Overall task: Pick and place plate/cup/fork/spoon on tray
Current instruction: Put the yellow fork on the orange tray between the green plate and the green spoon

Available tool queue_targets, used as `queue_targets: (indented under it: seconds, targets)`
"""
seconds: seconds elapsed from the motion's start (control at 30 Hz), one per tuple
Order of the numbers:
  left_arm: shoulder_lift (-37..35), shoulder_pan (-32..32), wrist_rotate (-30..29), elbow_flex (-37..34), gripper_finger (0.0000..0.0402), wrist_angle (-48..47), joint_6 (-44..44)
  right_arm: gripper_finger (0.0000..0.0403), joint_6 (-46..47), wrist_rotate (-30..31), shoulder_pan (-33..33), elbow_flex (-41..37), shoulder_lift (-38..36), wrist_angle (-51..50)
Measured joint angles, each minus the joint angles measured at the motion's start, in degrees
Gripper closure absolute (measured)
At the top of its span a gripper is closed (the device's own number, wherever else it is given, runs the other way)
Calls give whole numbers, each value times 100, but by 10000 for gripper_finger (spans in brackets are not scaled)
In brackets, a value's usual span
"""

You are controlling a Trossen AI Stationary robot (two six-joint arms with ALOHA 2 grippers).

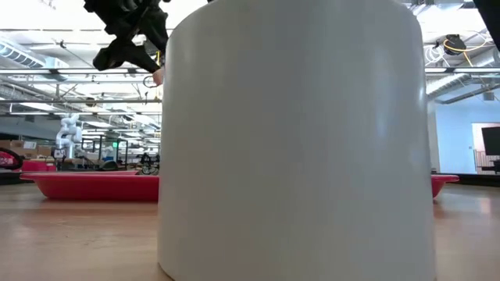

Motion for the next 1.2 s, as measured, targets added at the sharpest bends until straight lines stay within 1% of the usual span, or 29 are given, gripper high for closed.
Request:
queue_targets:
  seconds: [0.13,0.3,0.47,0.73,0.9,1.03,1.1,1.2]
  targets:
    - [2,0,-5,-3,238,193,32,403,8,-24,0,0,0,-82]
    - [6,4,-52,-11,238,722,93,403,-14,-82,11,11,-2,-283]
    - [4,4,-46,-11,238,1086,361,403,-104,-41,2,11,-4,-282]
    - [11,4,7,-11,238,742,318,403,-125,-48,13,11,-4,-243]
    - [68,4,255,-11,237,751,251,403,-125,-67,11,11,-4,-237]
    - [207,4,246,-21,218,695,153,403,-54,-152,11,11,-4,-88]
    - [324,4,189,-2,203,822,96,403,-46,-189,11,10,-4,23]
    - [431,4,173,-24,177,714,72,403,-44,-189,24,9,-4,33]
